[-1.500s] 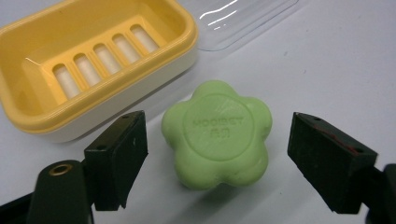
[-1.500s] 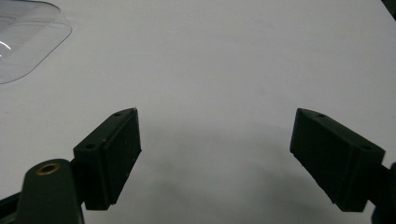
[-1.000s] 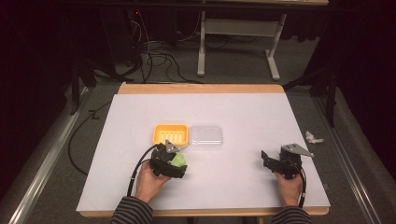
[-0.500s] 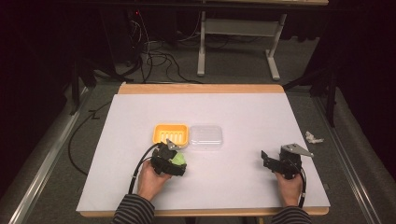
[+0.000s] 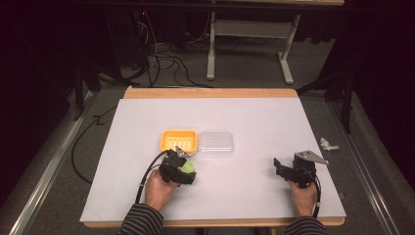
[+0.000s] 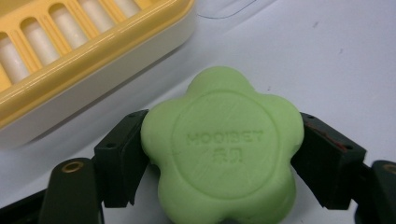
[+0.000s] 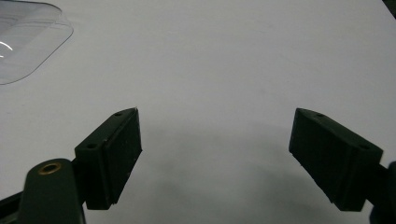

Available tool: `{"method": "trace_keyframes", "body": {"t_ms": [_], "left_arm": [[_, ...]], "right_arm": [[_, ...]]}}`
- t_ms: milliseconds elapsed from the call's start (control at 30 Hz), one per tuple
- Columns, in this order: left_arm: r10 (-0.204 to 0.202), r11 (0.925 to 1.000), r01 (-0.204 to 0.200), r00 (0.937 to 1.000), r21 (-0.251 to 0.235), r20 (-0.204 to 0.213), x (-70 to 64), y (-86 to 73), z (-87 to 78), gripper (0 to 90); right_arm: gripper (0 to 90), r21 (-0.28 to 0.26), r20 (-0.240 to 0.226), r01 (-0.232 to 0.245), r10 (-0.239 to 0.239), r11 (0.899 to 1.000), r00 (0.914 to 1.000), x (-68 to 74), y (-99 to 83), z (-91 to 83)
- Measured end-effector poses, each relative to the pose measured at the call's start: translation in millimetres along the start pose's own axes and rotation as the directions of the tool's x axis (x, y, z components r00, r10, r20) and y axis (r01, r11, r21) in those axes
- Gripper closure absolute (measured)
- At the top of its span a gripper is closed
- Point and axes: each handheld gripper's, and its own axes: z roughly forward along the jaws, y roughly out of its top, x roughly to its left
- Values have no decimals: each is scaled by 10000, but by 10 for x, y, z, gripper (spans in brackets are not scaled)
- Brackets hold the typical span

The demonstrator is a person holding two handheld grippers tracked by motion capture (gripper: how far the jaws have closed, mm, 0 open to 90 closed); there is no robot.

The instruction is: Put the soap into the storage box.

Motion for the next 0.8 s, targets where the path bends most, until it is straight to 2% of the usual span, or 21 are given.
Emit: {"method": "trace_keyframes", "body": {"t_ms": [200, 400, 767, 800], "left_arm": [[375, 9993, -374, 9993, -96, 74, -12, -21, -29, 256], [511, 9986, -509, 9985, -143, 175, -14, -22, -69, 257], [409, 9984, -395, 9986, -393, 337, 16, -20, -172, 258], [284, 9986, -267, 9989, -452, 371, 28, -10, -190, 258]], "right_arm": [[175, -3, 5, 24, -24, 10000, 10000, -1, 1, 2], [176, 12, -6, -3, 3, 10000, 10000, -3, 1, 3], [176, -11, 27, -8, 8, 10000, 10000, -1, 0, 0], [176, -31, 27, -56, 56, 10000, 10000, -6, 0, 0]]}}
